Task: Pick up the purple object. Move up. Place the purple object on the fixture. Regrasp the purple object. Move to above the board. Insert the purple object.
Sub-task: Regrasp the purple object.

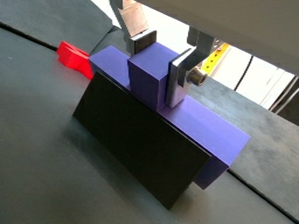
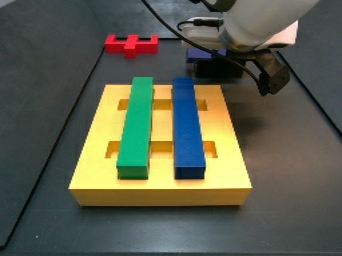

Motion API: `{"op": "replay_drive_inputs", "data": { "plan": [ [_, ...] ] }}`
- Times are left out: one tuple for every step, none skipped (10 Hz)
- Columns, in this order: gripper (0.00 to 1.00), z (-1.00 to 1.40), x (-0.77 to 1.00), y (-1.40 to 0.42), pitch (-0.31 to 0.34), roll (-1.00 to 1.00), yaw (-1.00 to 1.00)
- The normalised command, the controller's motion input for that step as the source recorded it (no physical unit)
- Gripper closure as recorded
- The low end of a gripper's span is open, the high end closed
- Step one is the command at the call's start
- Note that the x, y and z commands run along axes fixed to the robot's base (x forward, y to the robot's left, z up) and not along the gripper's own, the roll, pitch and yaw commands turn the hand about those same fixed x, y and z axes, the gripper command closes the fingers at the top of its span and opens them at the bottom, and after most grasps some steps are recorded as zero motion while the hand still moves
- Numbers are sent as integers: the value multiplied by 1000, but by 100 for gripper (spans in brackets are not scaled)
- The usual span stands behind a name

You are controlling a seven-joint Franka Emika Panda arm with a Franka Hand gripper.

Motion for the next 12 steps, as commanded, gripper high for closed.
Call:
{"op": "replay_drive_inputs", "data": {
  "plan": [
    [100,0,0,0,0,0,0],
    [100,0,0,0,0,0,0],
    [100,0,0,0,0,0,0],
    [100,0,0,0,0,0,0],
    [100,0,0,0,0,0,0],
    [100,0,0,0,0,0,0],
    [100,0,0,0,0,0,0],
    [100,0,0,0,0,0,0],
    [100,0,0,0,0,0,0],
    [100,0,0,0,0,0,0],
    [100,0,0,0,0,0,0],
    [100,0,0,0,0,0,0]
  ]
}}
